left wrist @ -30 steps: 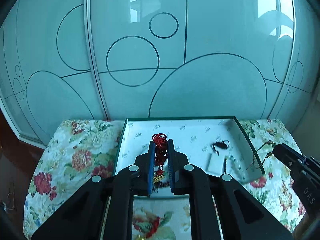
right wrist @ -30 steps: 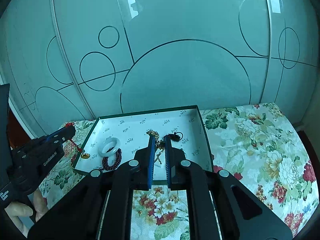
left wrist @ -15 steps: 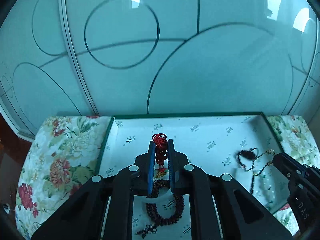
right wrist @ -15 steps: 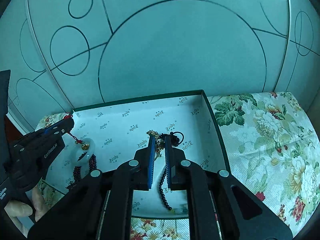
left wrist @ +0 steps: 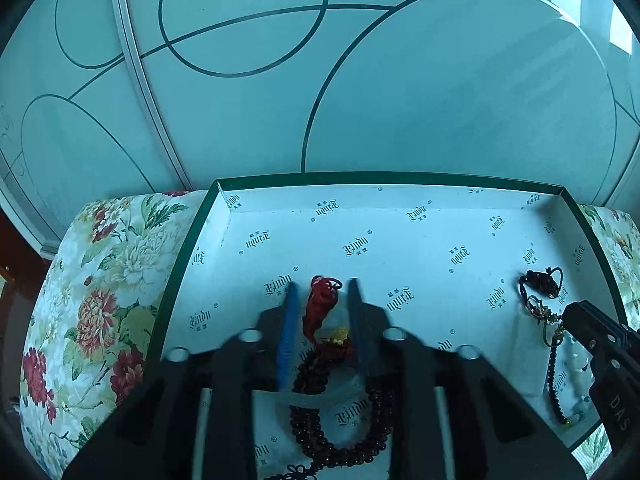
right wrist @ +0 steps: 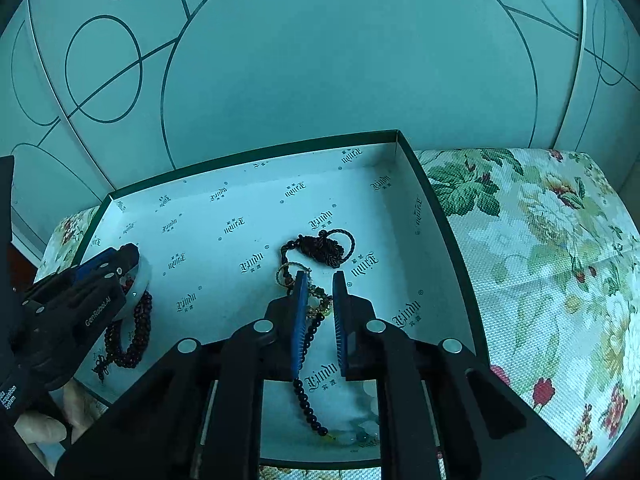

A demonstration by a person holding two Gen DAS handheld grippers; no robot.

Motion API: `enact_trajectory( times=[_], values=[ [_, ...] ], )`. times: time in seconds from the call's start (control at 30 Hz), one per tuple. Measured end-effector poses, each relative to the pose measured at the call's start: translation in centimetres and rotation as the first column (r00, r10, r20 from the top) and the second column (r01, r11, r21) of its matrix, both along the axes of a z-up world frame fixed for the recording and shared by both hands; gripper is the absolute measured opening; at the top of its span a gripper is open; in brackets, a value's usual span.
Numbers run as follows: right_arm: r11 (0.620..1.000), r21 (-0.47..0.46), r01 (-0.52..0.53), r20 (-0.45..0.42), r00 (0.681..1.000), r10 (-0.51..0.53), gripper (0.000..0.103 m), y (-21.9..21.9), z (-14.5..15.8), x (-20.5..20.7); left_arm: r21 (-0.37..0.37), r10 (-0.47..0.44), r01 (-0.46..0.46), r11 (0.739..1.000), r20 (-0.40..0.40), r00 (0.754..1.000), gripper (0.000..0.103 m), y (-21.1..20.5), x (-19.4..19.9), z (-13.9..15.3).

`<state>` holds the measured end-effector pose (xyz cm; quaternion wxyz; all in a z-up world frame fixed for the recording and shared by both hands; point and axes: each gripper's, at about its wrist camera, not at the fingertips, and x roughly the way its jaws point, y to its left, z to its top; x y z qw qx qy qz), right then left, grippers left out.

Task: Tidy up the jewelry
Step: 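Open both tools to drop the charm and chain into the box, then withdraw both tools and close the left tool on the pearl strand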

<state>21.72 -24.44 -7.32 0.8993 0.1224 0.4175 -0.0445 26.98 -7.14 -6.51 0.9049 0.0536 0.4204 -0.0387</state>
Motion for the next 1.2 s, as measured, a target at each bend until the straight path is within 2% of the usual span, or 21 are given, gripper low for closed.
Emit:
enact_trajectory(
  times=[0.03, 0.07, 0.2, 0.3, 0.57, 0.63, 0.8, 1.0, 1.2],
  values=[
    [1.000, 0.001, 0.004, 0.000, 1.000, -0.004, 0.020, -0.1, 0.0, 0.0, -0.004, 0.001, -0.001, 1.000, 0.000, 1.000, 0.053, 0.0, 0.0, 0.0],
    [1.000, 0.001, 0.006, -0.001, 1.000, -0.006, 0.020, -0.2, -0.1, -0.1, -0.009, 0.004, -0.004, 1.000, -0.001, 1.000, 0.057, 0.1, 0.0, -0.1],
    [1.000, 0.000, 0.004, -0.004, 1.000, -0.004, 0.020, -0.2, -0.2, -0.2, -0.007, -0.001, 0.001, 1.000, -0.003, 1.000, 0.058, 0.0, 0.0, -0.2],
    [1.000, 0.006, 0.005, -0.002, 1.000, -0.005, 0.021, -0.1, 0.0, -0.4, -0.004, -0.011, 0.011, 1.000, -0.003, 1.000, 0.065, -0.1, -0.3, -0.1],
    [1.000, 0.027, -0.002, 0.025, 1.000, 0.001, 0.023, 0.3, 2.1, -2.6, -0.053, -0.024, 0.023, 0.998, -0.005, 1.000, 0.066, 0.8, -2.4, 1.8],
    [1.000, 0.032, -0.001, 0.037, 0.999, 0.000, 0.030, 0.3, 2.8, -3.5, -0.074, -0.023, 0.023, 0.997, -0.004, 1.000, 0.066, 1.5, -3.3, 2.6],
    [0.999, 0.035, 0.001, 0.052, 0.999, -0.003, 0.031, 0.5, 4.2, -6.5, -0.071, -0.023, 0.023, 0.997, 0.012, 1.000, 0.066, 2.9, -6.3, 4.2],
    [0.999, 0.037, 0.005, 0.044, 0.999, -0.007, 0.031, 0.6, 4.4, -10.4, -0.092, 0.035, -0.034, 0.995, 0.011, 0.999, 0.066, 6.6, -9.6, 4.6],
    [0.999, 0.039, 0.003, 0.018, 1.000, -0.004, 0.031, 1.2, 3.6, -13.2, -0.108, 0.103, -0.105, 0.989, -0.026, 0.994, 0.066, 10.0, -12.2, 3.6]
  ],
)
